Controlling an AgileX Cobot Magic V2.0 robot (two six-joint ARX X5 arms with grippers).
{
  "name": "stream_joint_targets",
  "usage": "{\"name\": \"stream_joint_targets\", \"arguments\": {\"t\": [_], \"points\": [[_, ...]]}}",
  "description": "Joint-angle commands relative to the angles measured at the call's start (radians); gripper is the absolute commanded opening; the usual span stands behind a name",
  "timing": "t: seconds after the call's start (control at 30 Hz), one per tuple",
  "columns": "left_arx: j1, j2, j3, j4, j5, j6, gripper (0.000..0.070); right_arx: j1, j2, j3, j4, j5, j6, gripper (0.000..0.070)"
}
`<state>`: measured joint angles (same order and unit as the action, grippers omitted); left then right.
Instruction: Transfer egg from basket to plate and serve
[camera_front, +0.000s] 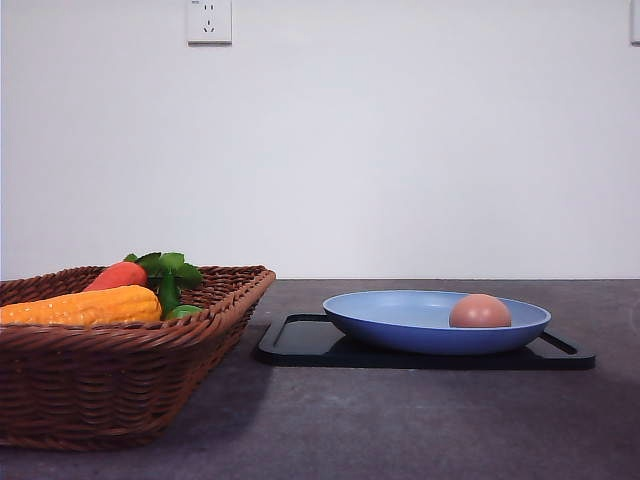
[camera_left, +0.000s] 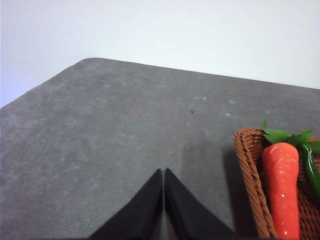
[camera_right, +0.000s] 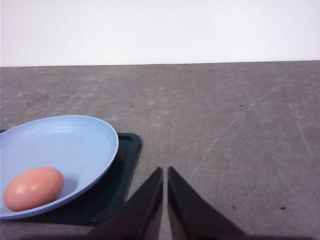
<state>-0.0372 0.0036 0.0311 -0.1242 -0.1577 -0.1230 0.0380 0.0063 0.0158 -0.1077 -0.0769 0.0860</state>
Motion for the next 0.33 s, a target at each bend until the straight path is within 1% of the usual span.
{"name": "stream_joint_targets", "arguments": {"t": [0.0,0.3], "points": [[0.0,-0.001,-0.028,0.013,0.0,-0.005,0.0,-0.002,-0.003,-0.006,0.01,-0.001,0.011,0.0],[0.0,-0.001,-0.028,0.012,0.0,-0.005,0.0,-0.002,-0.003,-0.006,0.01,-0.001,0.011,0.0]]}}
